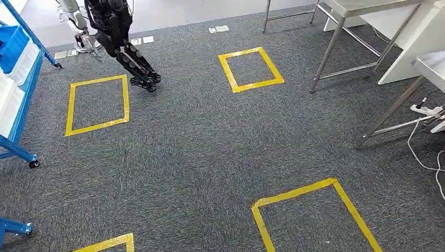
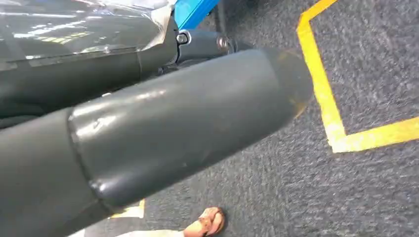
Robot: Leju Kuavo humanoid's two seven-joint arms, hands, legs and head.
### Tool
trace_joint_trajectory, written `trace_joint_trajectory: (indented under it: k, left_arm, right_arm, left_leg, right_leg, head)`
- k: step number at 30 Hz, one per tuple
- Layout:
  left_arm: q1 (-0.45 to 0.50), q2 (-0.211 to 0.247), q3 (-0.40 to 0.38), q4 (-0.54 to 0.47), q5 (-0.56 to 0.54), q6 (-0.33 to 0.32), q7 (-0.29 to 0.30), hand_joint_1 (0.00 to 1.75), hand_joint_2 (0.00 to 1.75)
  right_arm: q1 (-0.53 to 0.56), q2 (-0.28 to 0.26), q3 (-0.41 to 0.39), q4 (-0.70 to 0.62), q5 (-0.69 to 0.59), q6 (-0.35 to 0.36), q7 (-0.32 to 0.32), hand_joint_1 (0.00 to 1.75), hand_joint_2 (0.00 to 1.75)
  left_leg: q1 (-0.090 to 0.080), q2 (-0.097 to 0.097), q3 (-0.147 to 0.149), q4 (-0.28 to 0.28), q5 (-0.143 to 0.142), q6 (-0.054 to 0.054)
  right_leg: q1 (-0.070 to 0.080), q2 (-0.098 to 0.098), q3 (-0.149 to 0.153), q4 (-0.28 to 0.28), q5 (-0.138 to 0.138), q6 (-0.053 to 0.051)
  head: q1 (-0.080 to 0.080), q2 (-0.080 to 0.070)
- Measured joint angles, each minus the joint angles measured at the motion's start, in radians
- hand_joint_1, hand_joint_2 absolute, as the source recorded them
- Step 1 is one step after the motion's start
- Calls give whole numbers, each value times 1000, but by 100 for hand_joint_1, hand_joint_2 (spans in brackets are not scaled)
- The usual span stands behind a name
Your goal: Take the parts from the cabinet and place them on the table.
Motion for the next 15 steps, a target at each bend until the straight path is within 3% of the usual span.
trace_joint_trajectory:
  k: [1,2,3,4,5,7,8,9,11,12,13,15]
  left_arm:
    - [0,1,0,0,0,0,0,0,0]
    - [0,0,0,0,0,0,0,0,0]
    - [0,-3,0,0,0,0,0,0,0]
    - [0,-3,0,0,0,1,0,0,0]
    - [-2,-3,0,0,0,1,0,0,0]
    - [-1,-3,0,0,0,1,-1,0,0]
    - [0,-3,0,0,0,1,-1,0,0]
    - [1,-3,0,0,0,1,-1,0,0]
    - [1,-4,0,0,0,1,-1,0,0]
    - [1,-5,0,0,0,1,-2,0,0]
    - [1,-2,0,0,0,2,-3,0,0]
    - [3,-3,0,0,1,3,-3,0,0]
  right_arm:
    - [0,3,0,0,0,0,0,0,0]
    - [-1,3,0,-1,1,-1,-1,0,0]
    - [-2,0,0,-1,2,-1,-1,0,0]
    - [0,0,0,-1,3,-1,-1,0,0]
    - [1,0,0,-1,3,-1,-1,0,0]
    - [3,-3,0,0,2,-1,-1,0,0]
    - [5,-3,0,0,1,-1,-1,0,0]
    - [7,-4,0,0,1,-1,-1,0,0]
    - [6,-6,0,0,2,-2,-1,0,0]
    - [6,-7,0,0,3,-2,-2,0,0]
    - [6,-4,0,0,3,-2,-2,0,0]
    - [0,-5,0,0,4,-2,-3,0,0]
  left_leg:
    - [-2,-10,0,-3,2,4]
    - [2,-22,13,-20,11,9]
    - [10,-28,18,-31,19,10]
    - [12,-38,19,-35,23,18]
    - [12,-47,17,-35,23,20]
    - [12,-73,15,-35,24,20]
    - [13,-85,16,-35,24,19]
    - [15,-98,17,-33,24,18]
    - [20,-123,18,-27,21,11]
    - [22,-134,14,-17,17,2]
    - [16,-142,9,-7,10,-10]
    - [18,-145,4,-7,9,-16]
  right_leg:
    - [0,-8,3,-3,0,2]
    - [9,-13,6,-3,-5,9]
    - [1,24,-4,20,-15,12]
    - [0,64,-29,74,-43,7]
    - [-3,80,-67,148,-76,3]
    - [-8,87,-144,297,-126,6]
    - [-11,87,-156,314,-122,13]
    - [-16,88,-144,280,-98,27]
    - [-30,97,-66,108,-18,57]
    - [-42,123,-27,21,10,67]
    - [-30,136,-30,19,6,56]
    - [-29,122,-25,19,8,31]
  head:
    - [-1,0]
    - [0,0]
    - [0,0]
    - [0,0]
    - [3,0]
    - [3,0]
    - [3,0]
    - [3,0]
    - [3,0]
    - [3,0]
    - [7,0]
    - [4,0]
